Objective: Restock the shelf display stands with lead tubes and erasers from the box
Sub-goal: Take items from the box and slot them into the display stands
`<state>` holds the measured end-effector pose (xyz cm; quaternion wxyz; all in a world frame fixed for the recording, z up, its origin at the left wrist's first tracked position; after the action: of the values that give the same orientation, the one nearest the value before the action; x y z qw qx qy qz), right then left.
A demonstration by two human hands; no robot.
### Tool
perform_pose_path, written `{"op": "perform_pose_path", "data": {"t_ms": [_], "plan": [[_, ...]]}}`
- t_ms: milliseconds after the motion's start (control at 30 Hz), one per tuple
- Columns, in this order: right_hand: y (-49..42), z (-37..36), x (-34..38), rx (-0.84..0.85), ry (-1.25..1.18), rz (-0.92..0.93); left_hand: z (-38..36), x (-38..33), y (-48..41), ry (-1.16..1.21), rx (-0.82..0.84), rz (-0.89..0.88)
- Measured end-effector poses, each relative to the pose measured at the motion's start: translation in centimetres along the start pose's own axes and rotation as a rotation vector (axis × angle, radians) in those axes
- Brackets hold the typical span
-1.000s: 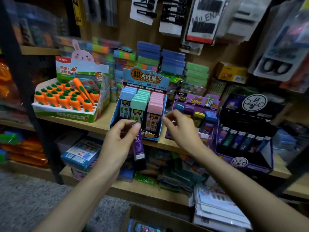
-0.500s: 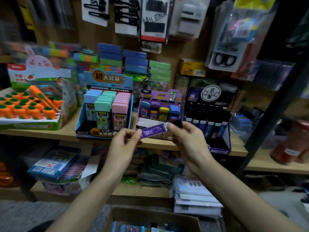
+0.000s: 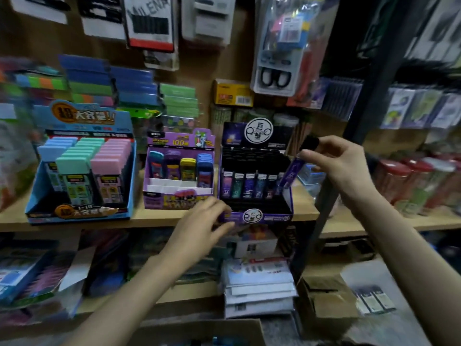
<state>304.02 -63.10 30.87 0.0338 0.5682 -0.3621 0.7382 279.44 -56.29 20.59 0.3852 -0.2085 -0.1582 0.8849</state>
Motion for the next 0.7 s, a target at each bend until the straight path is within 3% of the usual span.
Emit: {"op": "perform_pose_path", "data": {"t_ms": [100, 333, 500, 600, 700], "plan": [[-0.9, 0.9, -3.2, -0.01, 0.088, -0.012, -1.3, 0.3, -1.9, -0.044, 0.014, -0.05], [-1.5, 0.1, -6.3, 0.233, 0.197, 0.036, -4.2, 0.5, -3.2, -0.241, 0.04, -0.098], [-2.2, 0.5, -5.9, 0.361, 0.142, -0.04, -4.2, 0.6, -3.4, -0.244, 0.022, -0.143], [-2.2, 0.2, -6.4, 0.335, 0.163, -0.06, -4.2, 0.5, -3.5, -0.229, 0.019, -0.134], [-2.2, -0.3, -7.3, 0.203, 0.187, -0.088, -4.3, 0.5, -3.6, -0.223, 0.017, -0.126]]}}
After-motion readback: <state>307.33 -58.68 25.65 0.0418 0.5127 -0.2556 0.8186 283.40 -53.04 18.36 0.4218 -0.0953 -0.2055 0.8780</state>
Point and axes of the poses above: each hand's wrist, its own y-axis away from the middle knuckle, its own z-axis out of the back of the hand, x = y × z, the point moved 1 cm from there along -y, towards the middle knuckle, and after that the axes turned 11 degrees about -y, right-handed, at the moved point
